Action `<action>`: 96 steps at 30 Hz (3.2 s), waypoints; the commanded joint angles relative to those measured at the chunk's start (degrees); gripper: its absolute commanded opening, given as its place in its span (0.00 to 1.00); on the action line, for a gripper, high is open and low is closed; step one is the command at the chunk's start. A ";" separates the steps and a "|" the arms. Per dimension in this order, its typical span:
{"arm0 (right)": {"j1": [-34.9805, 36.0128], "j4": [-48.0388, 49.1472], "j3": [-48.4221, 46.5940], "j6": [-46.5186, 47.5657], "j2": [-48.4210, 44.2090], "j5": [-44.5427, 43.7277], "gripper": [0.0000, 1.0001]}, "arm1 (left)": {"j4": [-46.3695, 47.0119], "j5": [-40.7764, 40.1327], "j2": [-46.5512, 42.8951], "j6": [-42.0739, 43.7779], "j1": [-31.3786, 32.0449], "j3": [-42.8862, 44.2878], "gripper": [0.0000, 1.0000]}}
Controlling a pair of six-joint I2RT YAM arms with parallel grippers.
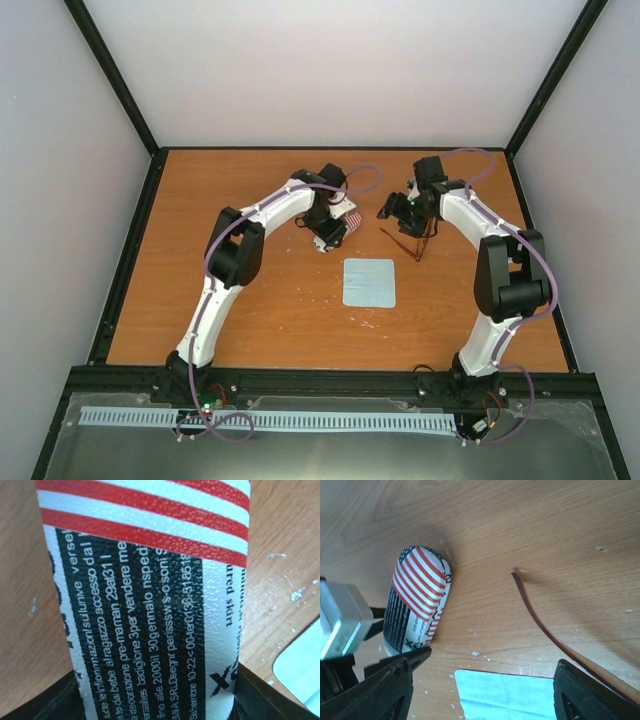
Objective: Organize the sunglasses
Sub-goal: Pick up the sunglasses case from the center of the board, then open the sunglasses case.
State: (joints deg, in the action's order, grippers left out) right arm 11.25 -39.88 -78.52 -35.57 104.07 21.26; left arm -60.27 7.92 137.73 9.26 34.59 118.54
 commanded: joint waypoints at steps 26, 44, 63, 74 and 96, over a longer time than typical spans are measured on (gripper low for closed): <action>-0.20 79.22 15.96 -23.65 -8.09 43.83 0.80 | -9.64 82.01 -10.47 14.75 -11.62 7.81 0.44; 1.63 110.62 19.90 -44.60 -3.11 45.39 0.62 | -6.42 85.31 -12.21 11.83 -11.65 7.82 0.42; 4.28 81.87 15.84 -25.29 -6.03 45.85 0.20 | -5.15 82.58 -12.49 10.33 -11.65 7.57 0.60; 4.15 61.62 11.92 -11.53 -9.52 44.59 0.17 | -2.10 68.10 -15.40 10.75 -12.13 3.79 0.99; 4.19 46.43 9.49 -2.73 -13.74 47.26 0.15 | 0.37 55.54 -12.24 14.76 -17.04 -1.00 0.99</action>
State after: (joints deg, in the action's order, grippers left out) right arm 15.05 9.34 -66.70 -41.19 95.22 63.40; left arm -62.65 68.45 124.22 21.78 19.97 118.10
